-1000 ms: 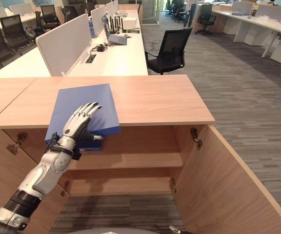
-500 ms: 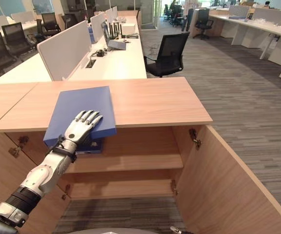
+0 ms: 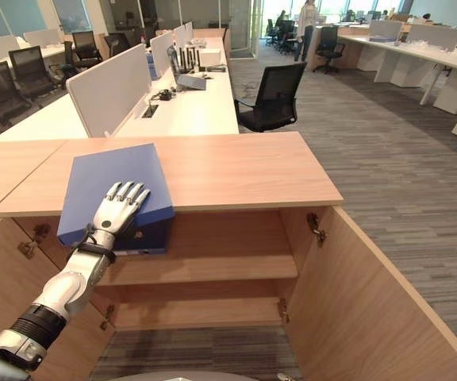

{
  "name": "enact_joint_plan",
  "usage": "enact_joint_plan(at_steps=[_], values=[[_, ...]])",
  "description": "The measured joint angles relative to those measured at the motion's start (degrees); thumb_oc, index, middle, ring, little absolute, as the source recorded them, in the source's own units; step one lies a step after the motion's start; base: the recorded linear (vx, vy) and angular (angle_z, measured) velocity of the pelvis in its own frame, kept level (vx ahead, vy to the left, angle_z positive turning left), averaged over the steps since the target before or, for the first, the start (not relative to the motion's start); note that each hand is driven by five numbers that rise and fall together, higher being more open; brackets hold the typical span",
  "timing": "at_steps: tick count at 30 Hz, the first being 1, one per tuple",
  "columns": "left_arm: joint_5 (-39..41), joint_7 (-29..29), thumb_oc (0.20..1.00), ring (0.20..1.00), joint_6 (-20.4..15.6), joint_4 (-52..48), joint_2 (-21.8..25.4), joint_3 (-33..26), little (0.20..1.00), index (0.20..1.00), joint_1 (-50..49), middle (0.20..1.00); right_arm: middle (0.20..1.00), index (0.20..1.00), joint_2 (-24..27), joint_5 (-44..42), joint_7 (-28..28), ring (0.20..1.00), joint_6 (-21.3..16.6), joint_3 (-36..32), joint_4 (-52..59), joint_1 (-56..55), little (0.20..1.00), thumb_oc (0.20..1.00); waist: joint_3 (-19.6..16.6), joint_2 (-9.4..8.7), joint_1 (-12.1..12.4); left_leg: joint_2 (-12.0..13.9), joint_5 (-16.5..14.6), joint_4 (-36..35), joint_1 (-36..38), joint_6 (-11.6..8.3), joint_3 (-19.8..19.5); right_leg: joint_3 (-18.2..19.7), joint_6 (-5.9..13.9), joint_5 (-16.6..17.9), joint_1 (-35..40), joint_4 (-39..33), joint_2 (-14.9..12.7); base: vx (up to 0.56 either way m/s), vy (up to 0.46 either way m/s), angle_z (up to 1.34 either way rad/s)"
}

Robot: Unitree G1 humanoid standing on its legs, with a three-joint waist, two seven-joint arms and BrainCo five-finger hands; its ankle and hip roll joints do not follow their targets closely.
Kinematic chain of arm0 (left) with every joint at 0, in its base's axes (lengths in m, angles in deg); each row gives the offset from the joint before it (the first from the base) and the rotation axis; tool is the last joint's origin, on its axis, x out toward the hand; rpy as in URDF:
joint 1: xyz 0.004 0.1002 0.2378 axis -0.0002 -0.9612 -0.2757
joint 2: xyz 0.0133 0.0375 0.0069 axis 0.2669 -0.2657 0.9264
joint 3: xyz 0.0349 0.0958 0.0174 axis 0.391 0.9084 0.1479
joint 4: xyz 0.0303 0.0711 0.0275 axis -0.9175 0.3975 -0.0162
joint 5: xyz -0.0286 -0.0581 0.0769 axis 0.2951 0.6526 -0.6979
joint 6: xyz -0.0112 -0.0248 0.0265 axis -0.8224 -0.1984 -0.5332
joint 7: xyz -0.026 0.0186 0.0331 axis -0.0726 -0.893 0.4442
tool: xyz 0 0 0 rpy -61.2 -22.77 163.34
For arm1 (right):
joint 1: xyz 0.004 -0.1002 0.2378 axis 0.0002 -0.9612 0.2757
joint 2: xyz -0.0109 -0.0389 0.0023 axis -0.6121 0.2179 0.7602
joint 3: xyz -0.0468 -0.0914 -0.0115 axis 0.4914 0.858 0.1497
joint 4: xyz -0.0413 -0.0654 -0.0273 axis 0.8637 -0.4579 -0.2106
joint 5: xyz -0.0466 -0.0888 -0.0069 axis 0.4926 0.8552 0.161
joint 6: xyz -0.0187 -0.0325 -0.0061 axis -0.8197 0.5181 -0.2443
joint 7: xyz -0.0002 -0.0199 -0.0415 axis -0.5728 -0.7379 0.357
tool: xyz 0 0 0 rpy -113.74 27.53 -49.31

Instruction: Put the empty folder in the office cabinet

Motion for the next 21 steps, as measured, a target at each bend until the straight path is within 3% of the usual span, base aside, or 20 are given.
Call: enact_joint_plan(at_steps=[7,21], values=[[-0.43,2.79,0.2,0.2,0.14,-0.45,-0.15,-0.36,0.2,0.2,-0.18,0.2,1.0,1.0,0.0,0.01,0.08,1.0,-0.06,0.11,0.02,-0.05,1.0,1.0,0.0,0.07,0.14,0.01,0.0,0.01,0.0,0.01,0.0,0.01,0.0,0.0,0.01,-0.01,0.01,0.0,0.0,0.0],[4.6,5.91,0.2,0.2,-3.24,-6.67,-0.49,-4.44,0.2,0.2,-5.38,0.2,1.0,1.0,0.14,0.0,1.53,1.0,-0.3,-0.22,0.08,-1.74,1.0,1.0,0.58,0.0,0.2,0.01,-0.17,0.0,-0.14,0.03,-0.05,-0.01,-0.01,-0.04,-0.09,-0.01,0.0,0.0,0.0,0.0]])
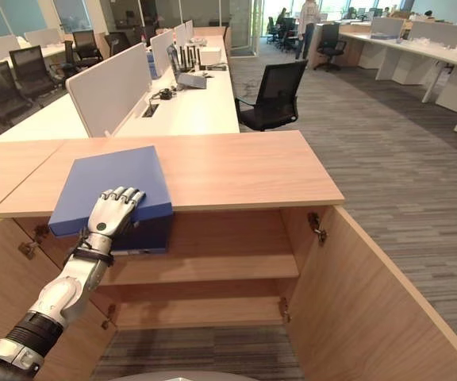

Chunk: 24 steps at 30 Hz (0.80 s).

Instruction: Put the empty folder in the office cabinet

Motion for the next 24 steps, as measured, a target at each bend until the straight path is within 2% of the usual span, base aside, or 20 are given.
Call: enact_joint_plan(at_steps=[3,4,6,7,8,10,13,15,20,24], values=[[4.87,-1.06,0.2,0.2,-1.81,-4.79,-0.59,-2.49,0.2,0.2,-3.05,0.2,1.0,1.0,0.0,-0.01,0.04,1.0,-0.13,-1.65,0.04,-0.52,1.0,1.0,0.26,0.21,0.23,-0.01,0.0,0.01,-0.03,-0.01,-0.14,-0.11,-0.04,-0.04,0.02,0.0,0.0,0.01,-0.002,0.01],[10.99,-3.3,0.2,0.2,-2.67,-9.7,-1.75,-5.03,0.2,0.2,-5.57,0.2,1.0,1.0,0.05,-0.03,0.0,1.0,-0.15,-2.07,0.46,-0.53,1.0,1.0,0.77,0.25,0.38,-0.04,0.01,0.01,-0.04,0.04,-0.18,-0.14,-0.04,-0.04,0.05,-0.01,-0.01,0.0,0.0,0.0],[28.07,-8.81,0.2,0.2,-5.68,-25.66,-4.56,-10.68,0.2,0.2,-13.61,0.2,1.0,1.0,0.14,-0.04,-0.45,1.0,-0.39,-2.15,3.45,-1.91,1.0,1.0,1.93,0.0,0.58,-0.11,0.24,0.29,-0.1,0.33,-0.17,-0.1,-0.02,-0.04,-0.09,-0.01,-0.02,-0.02,0.003,0.02],[39.71,-10.96,0.2,0.2,-10.54,-33.64,-5.14,-13.02,0.2,0.2,-16.86,0.2,1.0,1.0,0.15,-0.04,-1.11,1.0,-0.92,-2.23,4.1,-3.19,1.0,1.0,2.41,0.05,1.24,-0.14,0.22,0.13,0.02,0.34,-0.39,-0.32,-0.07,-0.08,0.19,0.0,-0.06,-0.01,0.005,0.04],[49.94,-13.97,0.2,0.2,-13.54,-37.35,-5.16,-14.18,0.2,0.2,-17.46,0.2,1.0,1.0,0.17,-0.04,-1.59,1.0,-0.88,-2.33,3.62,-3.5,1.0,1.0,2.71,-0.09,2.32,-0.16,0.22,0.11,-0.06,0.34,-0.4,-0.34,-0.07,-0.1,0.13,0.0,-0.08,-0.02,0.003,0.06],[61.91,-17.24,0.2,0.2,-15.73,-39.74,-5.43,-16.3,0.2,0.2,-18.16,0.2,1.0,1.0,0.14,-0.04,-2.14,1.0,-0.96,-3.46,3.57,-3.53,1.0,1.0,2.93,-0.09,2.74,-0.16,0.15,0.09,-0.16,0.38,-0.51,-0.49,0.08,-0.2,0.12,0.01,-0.09,-0.01,0.001,0.04],[75.22,-20.7,0.2,0.2,-14.98,-36.89,-6.94,-16.35,0.2,0.2,-18.59,0.2,1.0,1.0,0.26,-0.02,-3.68,1.0,-0.99,-3.92,2.56,-2.63,1.0,1.0,3.07,0.13,2.79,-0.1,-0.31,-0.01,-0.45,0.27,-0.62,-0.6,0.12,-0.21,0.13,0.02,-0.1,0.0,0.0,0.01],[79.92,-21.76,0.2,0.2,-14.05,-35.87,-6.66,-16.55,0.2,0.2,-18.65,0.2,1.0,1.0,0.2,0.0,-4.51,1.0,-0.9,-3.91,1.86,-1.93,1.0,1.0,3.16,0.07,2.95,0.09,-0.3,-0.02,-0.75,0.25,-0.82,-0.76,0.08,-0.23,0.08,0.02,-0.18,0.0,0.0,0.02],[84.32,-22.78,0.2,0.2,-14.23,-37.09,-6.62,-18.16,0.2,0.2,-17.85,0.2,1.0,1.0,0.03,0.02,-5.36,1.0,-0.93,-3.86,1.54,-1.54,1.0,1.0,3.86,-1.15,3.16,0.05,0.4,0.53,-0.55,0.17,-1.77,-1.7,-0.14,-0.42,0.29,0.01,0.03,-0.01,-0.005,0.1],[93.12,-24.8,0.2,0.2,-14.42,-37.07,-6.85,-18.05,0.2,0.2,-17.39,0.2,1.0,1.0,-0.15,0.01,-6.34,1.0,-1.01,-3.57,1.68,0.51,1.0,1.0,3.98,-1.04,3.03,-0.31,0.49,0.56,-0.07,0.22,-1.88,-1.93,-0.05,-0.46,0.88,0.0,-0.15,-0.01,-0.003,0.02]])
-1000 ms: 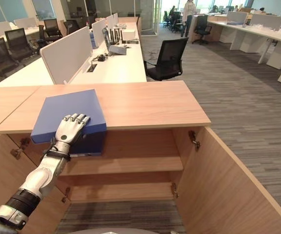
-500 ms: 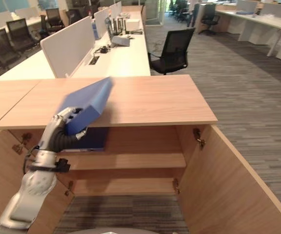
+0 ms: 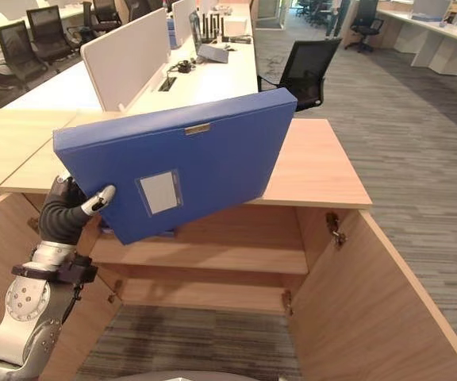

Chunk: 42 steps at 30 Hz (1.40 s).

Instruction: Put the empty folder in the office cabinet

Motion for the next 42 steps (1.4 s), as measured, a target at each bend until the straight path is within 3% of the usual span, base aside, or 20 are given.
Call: enact_joint_plan(at_steps=[4,11,16,21,27,32,34,42], values=[[5.19,-1.13,0.2,0.2,-0.03,0.06,-1.83,2.14,0.2,0.2,0.27,0.2,1.0,1.0,-0.09,-0.02,-0.07,1.0,0.03,0.14,-0.1,1.44,1.0,1.0,0.12,0.25,0.05,0.02,-0.01,-0.02,0.11,-0.02,-0.13,-0.1,0.02,-0.02,0.17,0.0,0.02,0.0,0.0,0.0],[7.21,-2.33,0.2,0.2,0.74,2.3,-1.8,3.14,0.2,0.2,-1.57,0.2,1.0,1.0,0.28,-0.07,-0.13,1.0,0.05,0.14,0.03,1.59,1.0,1.0,0.5,1.01,0.04,0.04,-0.03,-0.1,0.11,-0.04,-0.17,-0.08,0.04,-0.03,0.24,0.0,0.02,0.0,0.0,0.0],[6.79,-4.33,0.2,0.2,5.59,5.14,1.22,4.51,0.2,0.2,-7.31,0.2,1.0,1.0,0.43,-0.15,-0.71,1.0,-0.15,0.18,1.09,1.84,1.0,1.0,0.72,1.36,0.15,0.08,-0.01,-0.07,0.1,-0.02,-0.22,-0.1,0.03,-0.03,0.21,0.0,0.05,0.0,0.0,0.0],[6.54,-7.33,0.2,0.2,7.6,6.31,5.41,4.26,0.2,0.2,-15.04,0.2,1.0,1.0,0.67,-0.41,-1.52,1.0,0.06,2.83,8.5,1.23,1.0,1.0,0.74,1.43,0.18,0.1,-0.02,-0.09,0.14,-0.03,-0.04,0.02,0.03,-0.03,0.15,-0.01,0.06,0.0,0.0,0.0],[-2.66,-7.73,0.2,0.2,8.84,8.54,9.19,2.96,0.2,0.2,-17.1,0.2,1.0,1.0,1.6,-0.14,-1.32,1.0,-1.3,4.09,18.06,1.54,1.0,1.0,0.68,1.33,0.54,0.1,-0.09,-0.2,0.08,-0.11,0.04,0.09,0.04,-0.01,0.03,0.0,0.04,0.0,0.0,0.0],[-14.0,-7.44,0.2,0.2,8.33,9.71,9.81,-2.05,0.2,0.2,-19.06,0.2,1.0,1.0,7.78,7.17,1.37,1.0,-0.85,5.97,37.09,-2.81,1.0,1.0,0.57,1.39,0.02,0.09,-0.1,-0.29,-0.01,-0.04,0.24,0.3,0.08,0.01,-0.19,0.01,0.09,0.0,0.002,-0.02],[-18.85,-7.23,0.2,0.2,8.22,10.83,9.64,-3.76,0.2,0.2,-18.99,0.2,1.0,1.0,12.47,11.74,2.06,1.0,-1.39,5.3,47.05,-5.19,1.0,1.0,0.63,1.46,0.1,0.04,-0.08,-0.05,-0.11,-0.01,0.21,0.29,0.07,0.03,-0.29,0.0,0.03,0.0,0.0,0.0],[-34.62,-5.38,0.2,0.2,6.15,11.31,9.12,-6.99,0.2,0.2,-18.74,0.2,1.0,1.0,18.03,23.45,2.88,1.0,-1.55,2.54,54.88,-4.67,1.0,1.0,0.41,1.06,0.05,0.07,-0.07,-0.05,-0.14,-0.02,0.16,0.24,0.08,0.01,-0.3,0.01,0.06,0.0,0.0,0.0]])
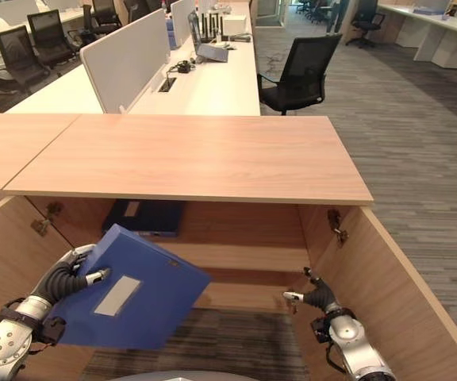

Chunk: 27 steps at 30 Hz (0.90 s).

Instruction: Put the empty folder in the office cabinet

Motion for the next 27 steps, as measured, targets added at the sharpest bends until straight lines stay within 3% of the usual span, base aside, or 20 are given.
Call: enact_joint_plan(at_steps=[3,7,13,18,22,27], values=[[-3.04,1.4,0.2,0.2,-0.84,-0.04,-0.1,-0.18,0.2,0.2,0.45,0.2,1.0,1.0,0.86,2.63,0.29,1.0,0.13,-0.77,1.93,0.17,1.0,1.0,0.01,0.02,0.11,-0.01,-0.01,-0.01,-0.16,0.0,0.0,-0.01,0.0,0.0,-0.14,0.01,-0.02,0.0,0.0,0.0],[-7.77,2.78,0.2,0.2,-2.07,-0.63,-0.13,-0.83,0.2,0.2,0.6,0.2,1.0,1.0,4.68,8.91,0.24,1.0,-0.79,-0.82,12.53,0.49,1.0,1.0,0.04,0.06,0.0,0.01,0.0,0.0,-0.45,0.0,0.02,0.0,0.01,0.01,-0.48,0.0,0.0,0.0,0.0,0.0],[-8.9,3.24,0.2,0.2,-3.04,-3.04,0.04,-0.91,0.2,0.2,4.26,0.2,1.0,1.0,5.35,12.67,-0.6,1.0,-2.62,2.14,15.9,5.01,1.0,1.0,0.08,-0.16,0.24,-0.04,0.03,0.03,-0.44,-0.01,-0.01,-0.04,0.0,0.01,-0.44,0.01,-0.03,0.0,0.0,0.0],[-8.79,3.08,0.2,0.2,-5.05,-6.12,1.19,0.76,0.2,0.2,8.57,0.2,1.0,1.0,5.12,13.16,-2.28,1.0,-4.35,8.62,16.14,11.0,1.0,1.0,0.19,-0.12,0.13,-0.04,0.04,0.04,-0.35,-0.01,0.08,0.02,-0.08,0.06,-0.41,0.01,-0.01,0.0,0.0,0.0],[-8.74,2.5,0.2,0.2,-5.8,-9.73,5.25,3.11,0.2,0.2,11.62,0.2,1.0,1.0,5.03,12.51,-4.03,1.0,-4.59,12.99,22.36,15.6,1.0,1.0,0.45,0.27,0.09,-0.03,0.03,0.05,-0.21,-0.03,0.16,0.05,-0.31,0.23,-0.3,0.0,0.02,0.0,0.0,0.0],[-8.7,2.15,0.2,0.2,-6.82,-9.91,5.27,4.67,0.2,0.2,12.52,0.2,1.0,1.0,4.65,12.46,-4.4,1.0,-5.35,13.25,22.15,15.93,1.0,1.0,0.55,0.13,0.33,-0.06,0.03,0.04,-0.19,-0.04,0.16,0.04,-0.3,0.23,-0.25,0.01,-0.03,0.0,0.0,0.0]])
